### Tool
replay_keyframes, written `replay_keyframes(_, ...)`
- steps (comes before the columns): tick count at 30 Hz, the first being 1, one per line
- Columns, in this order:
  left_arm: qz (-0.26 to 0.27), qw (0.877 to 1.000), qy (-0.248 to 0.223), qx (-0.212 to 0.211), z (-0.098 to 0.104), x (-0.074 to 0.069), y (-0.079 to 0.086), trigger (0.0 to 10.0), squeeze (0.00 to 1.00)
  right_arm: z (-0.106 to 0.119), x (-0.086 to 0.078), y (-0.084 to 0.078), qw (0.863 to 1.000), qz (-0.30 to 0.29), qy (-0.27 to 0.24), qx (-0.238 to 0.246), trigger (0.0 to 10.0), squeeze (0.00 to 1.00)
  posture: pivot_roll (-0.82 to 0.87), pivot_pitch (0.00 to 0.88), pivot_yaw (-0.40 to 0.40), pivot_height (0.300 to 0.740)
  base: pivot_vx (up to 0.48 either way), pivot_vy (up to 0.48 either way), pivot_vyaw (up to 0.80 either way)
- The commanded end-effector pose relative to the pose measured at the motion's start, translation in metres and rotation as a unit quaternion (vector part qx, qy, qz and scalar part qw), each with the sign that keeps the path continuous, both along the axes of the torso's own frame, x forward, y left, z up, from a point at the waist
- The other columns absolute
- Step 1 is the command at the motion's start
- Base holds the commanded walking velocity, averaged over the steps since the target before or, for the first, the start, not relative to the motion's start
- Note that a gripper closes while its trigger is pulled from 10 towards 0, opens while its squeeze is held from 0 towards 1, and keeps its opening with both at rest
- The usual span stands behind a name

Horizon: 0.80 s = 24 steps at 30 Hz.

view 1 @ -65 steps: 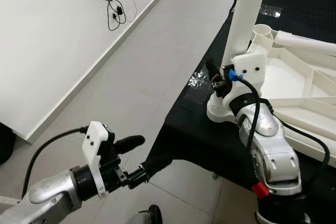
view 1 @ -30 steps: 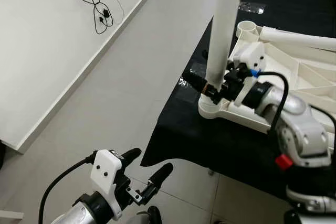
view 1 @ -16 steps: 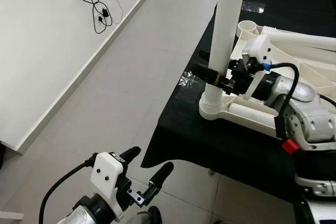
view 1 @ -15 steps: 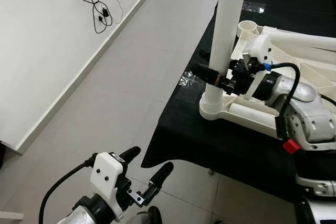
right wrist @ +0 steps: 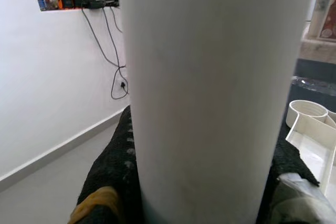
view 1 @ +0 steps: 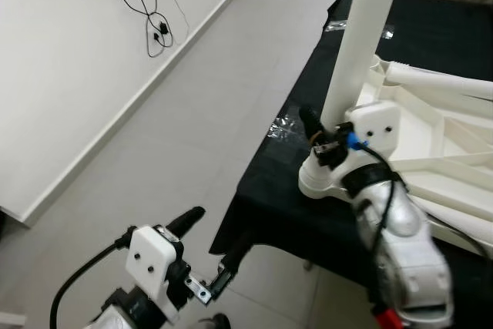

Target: Building children table

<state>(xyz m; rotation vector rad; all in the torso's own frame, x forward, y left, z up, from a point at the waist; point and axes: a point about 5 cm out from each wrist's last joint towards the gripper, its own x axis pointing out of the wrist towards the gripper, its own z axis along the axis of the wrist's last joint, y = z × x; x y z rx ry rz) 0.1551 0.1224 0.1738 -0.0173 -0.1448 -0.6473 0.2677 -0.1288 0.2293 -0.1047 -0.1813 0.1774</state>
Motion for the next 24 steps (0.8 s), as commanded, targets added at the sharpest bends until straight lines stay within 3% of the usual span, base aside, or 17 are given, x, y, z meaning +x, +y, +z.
replay_keyframes(1, 0.007, 1.0, 0.001, 0.006, -0.003, 0.0, 0.002, 10.0, 0.0, -0.054, 0.008, -0.007, 0.987, -0.021, 0.158, -0.008, 0.0, 0.0, 0.06, 0.271, 0.076, 0.74, 0.0, 0.0, 0.0)
replay_keyframes(2, 0.007, 1.0, 0.001, 0.006, -0.003, 0.0, 0.002, 10.0, 0.0, -0.054, 0.008, -0.007, 0.987, -0.021, 0.158, -0.008, 0.0, 0.0, 0.06, 0.271, 0.076, 0.74, 0.0, 0.0, 0.0)
replay_keyframes(3, 0.009, 1.0, 0.001, 0.006, -0.003, 0.0, 0.002, 10.0, 0.0, -0.05, 0.011, -0.005, 0.989, -0.009, 0.146, -0.01, 10.0, 0.0, 0.06, 0.271, 0.076, 0.74, 0.0, 0.0, 0.0)
replay_keyframes(4, 0.009, 1.0, 0.0, 0.005, -0.004, 0.001, 0.001, 10.0, 0.0, -0.044, 0.015, -0.005, 0.992, 0.014, 0.128, -0.017, 10.0, 0.0, 0.04, 0.268, 0.072, 0.74, 0.0, 0.0, 0.0)
replay_keyframes(5, 0.01, 1.0, 0.0, 0.005, -0.005, 0.002, 0.001, 10.0, 0.0, -0.038, 0.019, -0.004, 0.993, 0.039, 0.112, -0.007, 10.0, 1.0, 0.04, 0.268, 0.07, 0.74, 0.0, 0.0, 0.0)
replay_keyframes(6, 0.01, 1.0, 0.0, 0.005, -0.005, 0.002, 0.0, 10.0, 0.0, -0.033, 0.021, -0.001, 0.991, 0.085, 0.102, 0.011, 10.0, 1.0, 0.04, 0.264, 0.069, 0.74, 0.0, 0.0, 0.0)
replay_keyframes(8, 0.01, 1.0, 0.0, 0.005, -0.006, 0.002, 0.0, 10.0, 0.0, -0.023, 0.024, -0.001, 0.99, 0.119, 0.077, 0.016, 10.0, 1.0, 0.05, 0.261, 0.069, 0.74, 0.0, 0.0, 0.0)
replay_keyframes(10, 0.01, 1.0, 0.0, 0.005, -0.006, 0.002, 0.0, 10.0, 0.0, -0.023, 0.024, -0.001, 0.99, 0.119, 0.077, 0.016, 10.0, 1.0, 0.05, 0.261, 0.069, 0.74, 0.0, 0.0, 0.0)
replay_keyframes(11, 0.009, 1.0, -0.001, 0.005, -0.006, 0.001, -0.001, 10.0, 0.0, -0.014, 0.024, 0.001, 0.983, 0.168, 0.063, 0.026, 10.0, 1.0, 0.05, 0.262, 0.068, 0.74, 0.0, 0.0, 0.0)
replay_keyframes(12, 0.009, 1.0, -0.002, 0.005, -0.007, 0.0, -0.002, 10.0, 0.0, -0.002, 0.027, -0.005, 0.979, 0.199, 0.045, 0.013, 10.0, 0.0, 0.05, 0.258, 0.059, 0.74, 0.0, 0.0, 0.0)
replay_keyframes(17, 0.01, 1.0, -0.003, 0.007, -0.008, -0.004, -0.005, 10.0, 0.0, 0.025, 0.031, -0.02, 0.963, 0.268, 0.012, -0.03, 10.0, 0.0, 0.06, 0.253, 0.052, 0.74, 0.0, 0.0, 0.0)
replay_keyframes(20, 0.01, 1.0, -0.003, 0.007, -0.008, -0.004, -0.005, 10.0, 0.0, 0.027, 0.031, -0.021, 0.959, 0.281, 0.011, -0.034, 10.0, 0.0, 0.06, 0.253, 0.052, 0.74, 0.0, 0.0, 0.0)
replay_keyframes(22, 0.011, 1.0, -0.004, 0.008, -0.008, -0.004, -0.005, 10.0, 0.0, 0.028, 0.031, -0.022, 0.951, 0.305, 0.011, -0.047, 10.0, 0.0, 0.07, 0.252, 0.05, 0.74, 0.0, 0.0, 0.0)
replay_keyframes(23, 0.011, 1.0, -0.004, 0.008, -0.008, -0.005, -0.005, 10.0, 0.0, 0.03, 0.03, -0.021, 0.94, 0.338, 0.012, -0.055, 10.0, 0.0, 0.07, 0.252, 0.05, 0.74, 0.0, 0.0, 0.0)
replay_keyframes(24, 0.011, 1.0, -0.004, 0.008, -0.008, -0.005, -0.005, 10.0, 0.0, 0.03, 0.03, -0.021, 0.94, 0.338, 0.012, -0.055, 10.0, 0.0, 0.07, 0.252, 0.05, 0.74, 0.0, 0.0, 0.0)
